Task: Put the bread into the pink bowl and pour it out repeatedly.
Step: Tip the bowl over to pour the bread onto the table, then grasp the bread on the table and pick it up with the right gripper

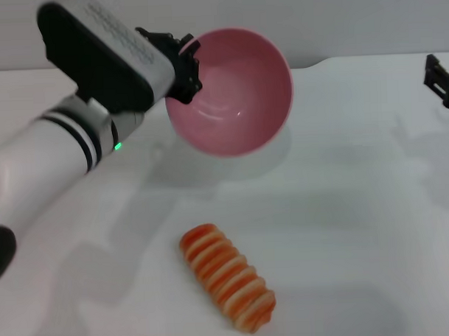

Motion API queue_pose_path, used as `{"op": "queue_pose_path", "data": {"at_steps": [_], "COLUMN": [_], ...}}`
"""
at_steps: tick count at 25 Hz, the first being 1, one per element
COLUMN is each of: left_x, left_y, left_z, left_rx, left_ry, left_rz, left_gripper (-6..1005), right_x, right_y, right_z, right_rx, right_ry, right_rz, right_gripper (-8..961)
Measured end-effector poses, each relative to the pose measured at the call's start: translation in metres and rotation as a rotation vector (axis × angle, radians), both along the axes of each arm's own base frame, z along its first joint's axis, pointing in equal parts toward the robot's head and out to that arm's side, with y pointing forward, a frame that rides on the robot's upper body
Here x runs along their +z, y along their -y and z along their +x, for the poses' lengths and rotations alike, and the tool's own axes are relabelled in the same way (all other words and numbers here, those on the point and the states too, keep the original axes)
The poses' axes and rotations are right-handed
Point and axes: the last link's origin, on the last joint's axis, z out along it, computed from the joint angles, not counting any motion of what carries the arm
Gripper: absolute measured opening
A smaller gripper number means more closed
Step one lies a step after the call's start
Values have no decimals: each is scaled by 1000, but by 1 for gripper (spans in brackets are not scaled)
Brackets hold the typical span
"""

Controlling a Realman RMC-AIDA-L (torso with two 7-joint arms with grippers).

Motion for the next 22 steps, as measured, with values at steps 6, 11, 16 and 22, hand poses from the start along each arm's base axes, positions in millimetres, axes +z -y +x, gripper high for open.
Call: {"op": "queue_pose_path", "data": {"at_steps": [6,11,16,22], "left_x": [26,35,38,42], "left_y": [-14,-27,-42,-44], "left_z": [1,-18,-36,-46], "left_rx": [301,469,670,739], "left_ry": [169,139,76,71], "left_rz": [-80,-39,-46,-49], "left_gripper": [40,40,40,41], "right_x": [-14,-33,-43,-65], "right_y": [-9,-8,-3,4], "right_z": [-26,-54,-77,-107], "right_rx": [-97,-143,-194,-195], "right_ry": [31,85,115,144], "right_rz": [-108,-252,-406,-627], "right_gripper": [732,732,732,732]}}
